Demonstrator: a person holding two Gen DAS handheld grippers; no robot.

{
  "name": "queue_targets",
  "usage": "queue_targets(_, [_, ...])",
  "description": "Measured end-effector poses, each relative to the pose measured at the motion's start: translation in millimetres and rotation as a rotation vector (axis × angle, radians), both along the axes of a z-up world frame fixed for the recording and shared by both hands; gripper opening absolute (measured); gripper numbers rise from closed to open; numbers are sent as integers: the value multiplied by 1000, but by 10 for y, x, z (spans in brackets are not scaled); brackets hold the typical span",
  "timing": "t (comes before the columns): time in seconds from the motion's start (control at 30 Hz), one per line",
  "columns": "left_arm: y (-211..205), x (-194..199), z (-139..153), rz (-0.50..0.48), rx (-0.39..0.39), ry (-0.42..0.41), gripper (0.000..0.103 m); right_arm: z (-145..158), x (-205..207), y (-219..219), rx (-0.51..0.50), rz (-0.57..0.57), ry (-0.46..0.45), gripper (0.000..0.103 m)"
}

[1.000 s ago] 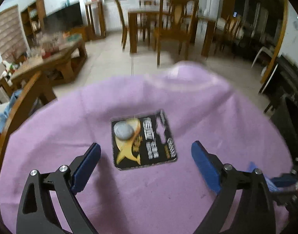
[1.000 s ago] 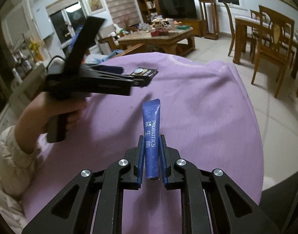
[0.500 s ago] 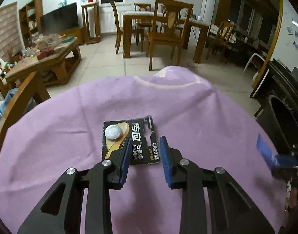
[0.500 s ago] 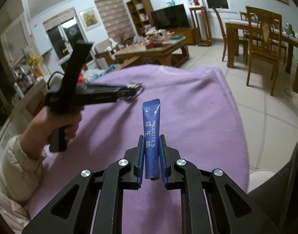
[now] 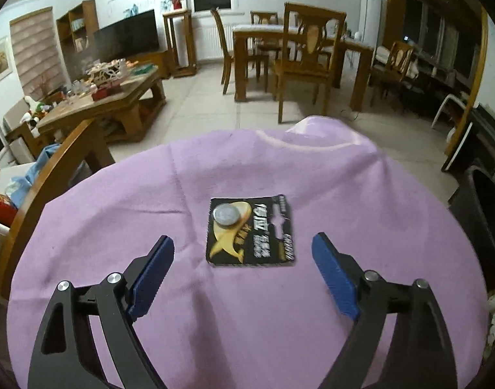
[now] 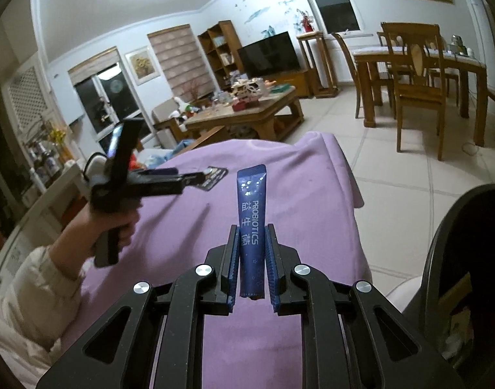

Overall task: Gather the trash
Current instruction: 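Grasp the coin battery card with left tool while right tool grasps blue PROBIOTICS pack, then carry the battery card and blue pack to the bin and release both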

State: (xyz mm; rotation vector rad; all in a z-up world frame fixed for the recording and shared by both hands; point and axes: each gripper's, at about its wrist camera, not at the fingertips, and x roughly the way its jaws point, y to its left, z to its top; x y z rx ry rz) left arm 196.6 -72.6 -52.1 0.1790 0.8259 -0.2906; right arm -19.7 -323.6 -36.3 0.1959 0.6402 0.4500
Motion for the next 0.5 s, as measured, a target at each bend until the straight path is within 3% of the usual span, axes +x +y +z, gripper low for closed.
queue_targets(0.1, [-52,179,-90,-8,14,44,85,-50,-8,30,-5,5,14,16])
queue_targets(0.23, [-104,307,-89,-30,-25,53,84,-113,2,91,-22,7,30,16])
queue_targets(0.33, [-196,261,-88,-70,2,35,63,-141,62,94,-23,5,40,16])
queue_targets(0.5, [-111,117,-86,-89,-21,32,57,-144,87,109,-22,-2,40,16])
